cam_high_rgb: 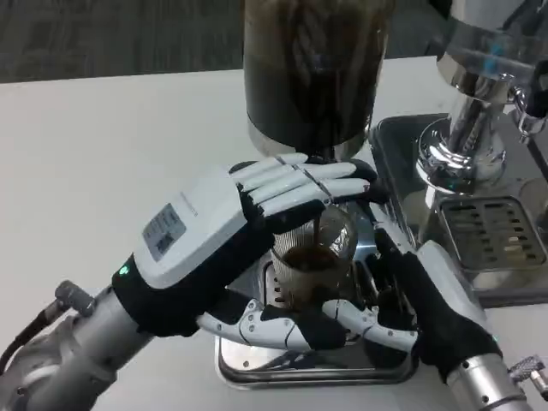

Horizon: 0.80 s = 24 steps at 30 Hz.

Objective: Grasp the cup under the faucet to collect the drink, then remove the cup.

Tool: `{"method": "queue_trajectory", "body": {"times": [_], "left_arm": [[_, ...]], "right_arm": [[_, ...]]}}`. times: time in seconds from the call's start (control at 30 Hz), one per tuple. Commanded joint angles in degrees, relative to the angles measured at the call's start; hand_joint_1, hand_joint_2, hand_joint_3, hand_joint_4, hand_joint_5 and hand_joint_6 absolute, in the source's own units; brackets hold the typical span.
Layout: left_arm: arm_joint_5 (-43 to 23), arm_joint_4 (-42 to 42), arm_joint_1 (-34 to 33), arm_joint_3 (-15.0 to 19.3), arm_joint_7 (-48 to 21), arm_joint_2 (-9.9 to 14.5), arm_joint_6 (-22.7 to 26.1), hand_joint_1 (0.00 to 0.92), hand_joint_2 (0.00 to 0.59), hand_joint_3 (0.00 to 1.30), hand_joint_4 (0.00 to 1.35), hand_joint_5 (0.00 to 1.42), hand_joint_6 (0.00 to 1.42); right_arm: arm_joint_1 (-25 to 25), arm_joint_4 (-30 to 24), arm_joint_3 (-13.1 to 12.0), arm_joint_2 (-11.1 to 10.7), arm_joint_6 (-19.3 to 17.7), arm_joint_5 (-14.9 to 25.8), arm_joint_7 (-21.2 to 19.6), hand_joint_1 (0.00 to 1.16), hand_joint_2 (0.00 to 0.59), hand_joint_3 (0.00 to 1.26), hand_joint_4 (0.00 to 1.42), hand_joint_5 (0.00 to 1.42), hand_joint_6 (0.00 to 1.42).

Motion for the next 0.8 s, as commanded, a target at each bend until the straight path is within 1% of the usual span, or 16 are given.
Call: {"method": "queue_trajectory", "body": {"times": [0.03, 0.53, 0.8], "left_arm": [[2.0, 0.6, 2.1, -1.6, -2.3, 1.3, 0.7, 0.000, 0.147, 0.29, 0.19, 0.31, 0.26], [1.9, -0.5, 2.7, -1.4, -2.2, 1.6, 1.7, 0.000, 0.148, 0.29, 0.19, 0.32, 0.26], [1.7, -1.2, 3.1, -1.0, -2.0, 1.6, 2.2, 0.000, 0.148, 0.30, 0.19, 0.32, 0.26]], "right_arm": [[-1.8, 1.4, 0.4, 0.6, -0.4, 0.6, 1.1, 0.52, 0.197, 0.00, 0.00, 0.00, 0.05], [-4.3, 4.6, 0.5, 1.7, -1.9, 1.1, 2.2, 0.52, 0.203, 0.00, 0.00, 0.00, 0.05], [-4.8, 5.2, 0.5, 1.8, -2.5, 1.0, 2.1, 0.52, 0.202, 0.00, 0.00, 0.00, 0.05]]}}
